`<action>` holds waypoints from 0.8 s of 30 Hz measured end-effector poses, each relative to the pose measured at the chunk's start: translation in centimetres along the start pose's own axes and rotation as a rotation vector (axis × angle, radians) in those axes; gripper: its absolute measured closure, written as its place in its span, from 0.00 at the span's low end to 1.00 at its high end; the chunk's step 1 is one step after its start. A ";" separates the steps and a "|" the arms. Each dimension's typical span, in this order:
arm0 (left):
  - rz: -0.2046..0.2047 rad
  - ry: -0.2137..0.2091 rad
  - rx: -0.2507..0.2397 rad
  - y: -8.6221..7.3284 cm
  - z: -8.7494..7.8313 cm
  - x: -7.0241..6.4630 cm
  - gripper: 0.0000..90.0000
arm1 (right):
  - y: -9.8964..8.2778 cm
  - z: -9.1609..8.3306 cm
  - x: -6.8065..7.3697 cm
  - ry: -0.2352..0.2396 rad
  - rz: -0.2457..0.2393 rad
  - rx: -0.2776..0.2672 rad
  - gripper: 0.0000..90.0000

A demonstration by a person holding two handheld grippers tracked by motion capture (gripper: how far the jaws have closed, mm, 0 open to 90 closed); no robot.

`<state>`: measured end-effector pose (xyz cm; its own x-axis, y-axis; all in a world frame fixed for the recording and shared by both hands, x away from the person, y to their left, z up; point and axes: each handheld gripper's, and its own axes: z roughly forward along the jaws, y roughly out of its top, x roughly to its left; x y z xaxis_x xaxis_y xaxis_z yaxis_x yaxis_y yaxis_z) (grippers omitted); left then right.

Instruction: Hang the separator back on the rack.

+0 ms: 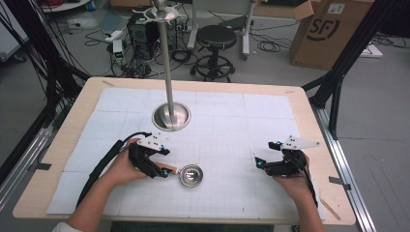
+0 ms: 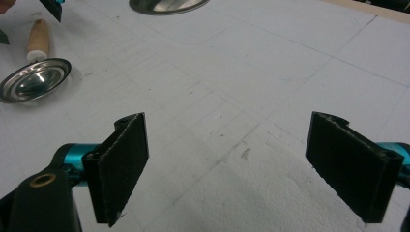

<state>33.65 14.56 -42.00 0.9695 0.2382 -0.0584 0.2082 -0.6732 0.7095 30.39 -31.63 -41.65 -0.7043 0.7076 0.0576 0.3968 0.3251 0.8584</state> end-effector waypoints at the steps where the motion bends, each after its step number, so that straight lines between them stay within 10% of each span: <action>1: -0.001 -0.001 0.014 0.0 0.1 0.0 0.37 | 0.0 0.0 0.0 0.002 0.000 0.004 0.16; 24: 0.038 0.009 0.115 -0.2 1.3 -0.8 0.59 | -0.1 0.6 0.0 0.003 -0.011 0.024 0.16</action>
<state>32.98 13.54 -42.98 0.9758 0.2171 -0.0268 0.1858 -0.7577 0.6256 30.68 -31.28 -41.99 -0.7106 0.7019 0.0494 0.4029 0.3483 0.8464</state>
